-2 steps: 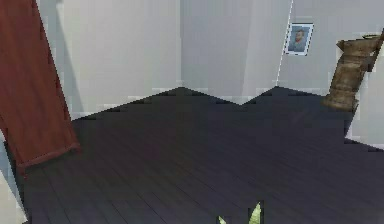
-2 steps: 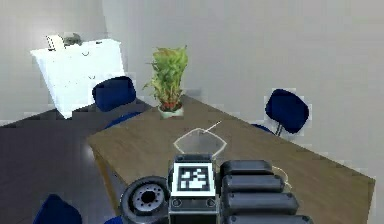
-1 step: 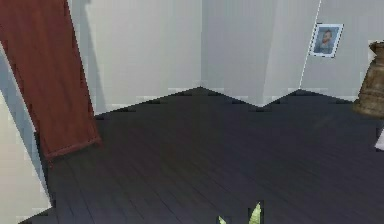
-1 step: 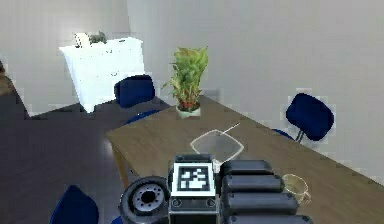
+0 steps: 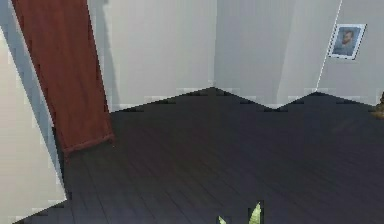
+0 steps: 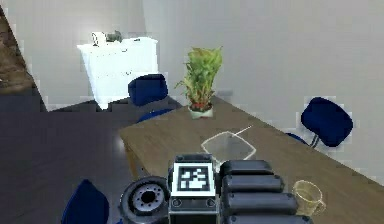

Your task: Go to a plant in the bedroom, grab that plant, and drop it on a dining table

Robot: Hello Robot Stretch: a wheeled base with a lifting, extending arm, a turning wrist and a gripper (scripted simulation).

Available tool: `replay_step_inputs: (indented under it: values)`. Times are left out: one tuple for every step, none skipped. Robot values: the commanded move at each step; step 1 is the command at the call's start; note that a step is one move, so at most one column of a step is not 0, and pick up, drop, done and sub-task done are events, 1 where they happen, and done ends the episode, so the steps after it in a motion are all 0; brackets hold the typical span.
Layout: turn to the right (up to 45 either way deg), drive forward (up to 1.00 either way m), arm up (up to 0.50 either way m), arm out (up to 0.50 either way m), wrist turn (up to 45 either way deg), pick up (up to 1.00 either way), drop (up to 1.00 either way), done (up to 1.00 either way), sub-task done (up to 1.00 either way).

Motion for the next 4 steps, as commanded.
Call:
replay_step_inputs:
  values:
    - [0.0,0.35,0.0,0.0,0.0,0.0,0.0,0.0,0.0]
    - [45.0,0.0,0.0,0.0,0.0,0.0,0.0,0.0,0.0]
    - [9.0,0.0,0.0,0.0,0.0,0.0,0.0,0.0,0.0]
    - [0.0,0.4,0.0,0.0,0.0,0.0,0.0,0.0,0.0]
